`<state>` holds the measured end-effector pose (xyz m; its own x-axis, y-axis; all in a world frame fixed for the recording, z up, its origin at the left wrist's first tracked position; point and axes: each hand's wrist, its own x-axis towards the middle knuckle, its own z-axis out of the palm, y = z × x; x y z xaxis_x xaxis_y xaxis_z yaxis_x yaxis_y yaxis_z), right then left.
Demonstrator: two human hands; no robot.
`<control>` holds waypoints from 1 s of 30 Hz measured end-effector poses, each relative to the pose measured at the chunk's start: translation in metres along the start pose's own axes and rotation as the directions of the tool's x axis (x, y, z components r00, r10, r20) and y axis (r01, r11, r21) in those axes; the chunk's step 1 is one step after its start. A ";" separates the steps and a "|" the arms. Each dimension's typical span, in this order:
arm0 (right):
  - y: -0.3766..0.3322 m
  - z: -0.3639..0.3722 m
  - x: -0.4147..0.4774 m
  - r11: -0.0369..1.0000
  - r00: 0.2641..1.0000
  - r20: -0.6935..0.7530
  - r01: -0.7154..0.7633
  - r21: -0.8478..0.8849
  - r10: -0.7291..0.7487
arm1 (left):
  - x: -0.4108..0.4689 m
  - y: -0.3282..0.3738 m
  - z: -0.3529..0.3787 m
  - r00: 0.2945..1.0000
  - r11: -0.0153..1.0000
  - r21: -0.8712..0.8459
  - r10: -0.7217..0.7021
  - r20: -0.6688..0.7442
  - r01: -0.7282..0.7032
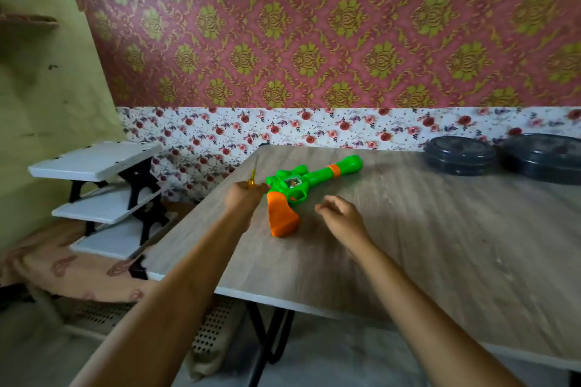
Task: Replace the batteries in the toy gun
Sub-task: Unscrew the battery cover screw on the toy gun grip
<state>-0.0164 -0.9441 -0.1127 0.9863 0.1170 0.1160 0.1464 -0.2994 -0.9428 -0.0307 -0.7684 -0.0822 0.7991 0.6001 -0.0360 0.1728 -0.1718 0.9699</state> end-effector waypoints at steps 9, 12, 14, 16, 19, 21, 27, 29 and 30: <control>0.011 0.043 0.080 0.954 0.982 0.042 -0.187 0.235 0.182 | 0.068 -0.015 0.029 0.977 0.984 0.125 -0.145 0.157 0.126; 0.017 0.046 0.088 0.919 0.974 0.089 -0.227 0.321 0.209 | 0.069 -0.018 0.035 0.979 0.989 0.113 -0.111 0.171 0.093; 0.019 0.044 0.089 0.886 0.967 0.109 -0.255 0.388 0.231 | 0.062 -0.021 0.040 0.986 0.997 0.023 -0.074 0.152 0.071; 0.018 0.037 0.084 0.854 0.962 0.115 -0.272 0.444 0.247 | 0.052 -0.024 0.047 0.991 0.991 -0.114 -0.054 0.125 0.068; 0.018 0.013 0.066 0.830 0.966 0.085 -0.253 0.498 0.243 | 0.025 -0.020 0.058 0.992 0.958 -0.284 -0.010 0.125 0.045; 0.020 -0.009 0.051 0.828 0.972 0.065 -0.227 0.513 0.226 | 0.004 -0.013 0.070 0.987 0.942 -0.332 0.090 0.133 -0.042; 0.027 -0.083 -0.003 0.791 0.977 0.173 -0.205 0.576 0.127 | -0.071 0.009 0.113 0.920 0.859 -0.471 0.332 0.209 -0.203; 0.027 -0.103 -0.013 0.765 0.987 0.143 -0.144 0.627 0.068 | -0.087 0.011 0.125 0.893 0.839 -0.499 0.376 0.248 -0.215; 0.027 -0.110 -0.015 0.763 0.992 0.114 -0.112 0.636 0.050 | -0.094 0.011 0.132 0.882 0.834 -0.511 0.386 0.269 -0.209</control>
<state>-0.0185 -1.0584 -0.1049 0.9773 0.2093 0.0320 -0.0468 0.3609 -0.9314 -0.0280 -0.9296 -0.0995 0.9268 0.2529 0.2776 -0.3171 0.1311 0.9393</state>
